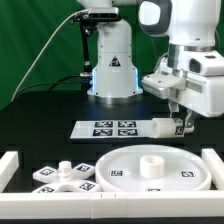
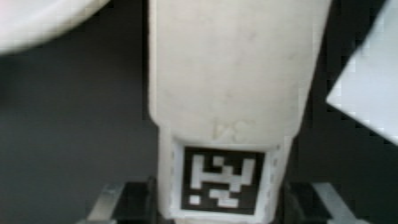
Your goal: Assemble round table
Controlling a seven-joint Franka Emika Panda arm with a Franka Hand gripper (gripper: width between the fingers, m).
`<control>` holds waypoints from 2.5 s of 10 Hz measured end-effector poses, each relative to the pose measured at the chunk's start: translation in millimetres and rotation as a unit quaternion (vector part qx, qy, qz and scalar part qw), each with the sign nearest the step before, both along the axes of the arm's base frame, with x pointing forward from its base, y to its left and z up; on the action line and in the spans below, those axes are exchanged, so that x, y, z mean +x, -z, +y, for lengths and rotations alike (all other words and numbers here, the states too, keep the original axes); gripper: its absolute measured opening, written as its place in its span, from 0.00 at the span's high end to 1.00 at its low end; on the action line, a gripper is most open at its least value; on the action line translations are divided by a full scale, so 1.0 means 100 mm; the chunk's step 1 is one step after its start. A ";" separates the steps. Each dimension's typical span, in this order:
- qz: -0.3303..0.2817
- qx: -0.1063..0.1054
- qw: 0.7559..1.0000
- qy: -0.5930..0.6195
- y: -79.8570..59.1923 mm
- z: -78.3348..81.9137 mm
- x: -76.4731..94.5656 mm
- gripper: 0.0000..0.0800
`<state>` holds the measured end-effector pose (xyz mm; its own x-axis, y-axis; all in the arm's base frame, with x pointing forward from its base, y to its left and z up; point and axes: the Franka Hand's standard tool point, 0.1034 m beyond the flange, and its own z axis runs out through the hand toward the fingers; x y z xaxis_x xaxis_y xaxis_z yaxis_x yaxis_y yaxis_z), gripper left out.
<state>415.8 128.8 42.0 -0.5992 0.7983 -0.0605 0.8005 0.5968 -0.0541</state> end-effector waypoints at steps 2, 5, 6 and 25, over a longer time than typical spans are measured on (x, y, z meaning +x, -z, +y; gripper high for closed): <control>0.006 0.007 0.993 -0.121 0.09 -0.03 -0.11 0.61; 0.011 -0.004 0.980 -0.201 0.10 -0.09 -0.10 0.61; 0.014 -0.009 0.965 -0.262 0.10 -0.10 -0.10 0.61; -0.017 -0.034 0.995 0.087 -0.17 -0.34 0.17 0.19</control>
Offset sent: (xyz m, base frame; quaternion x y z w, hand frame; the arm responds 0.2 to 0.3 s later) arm 0.0000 0.0000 0.0000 0.0000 0.0000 -0.1296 0.9916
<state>433.3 94.4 58.9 -0.4484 0.8836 -0.1350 0.8938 0.4442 -0.0614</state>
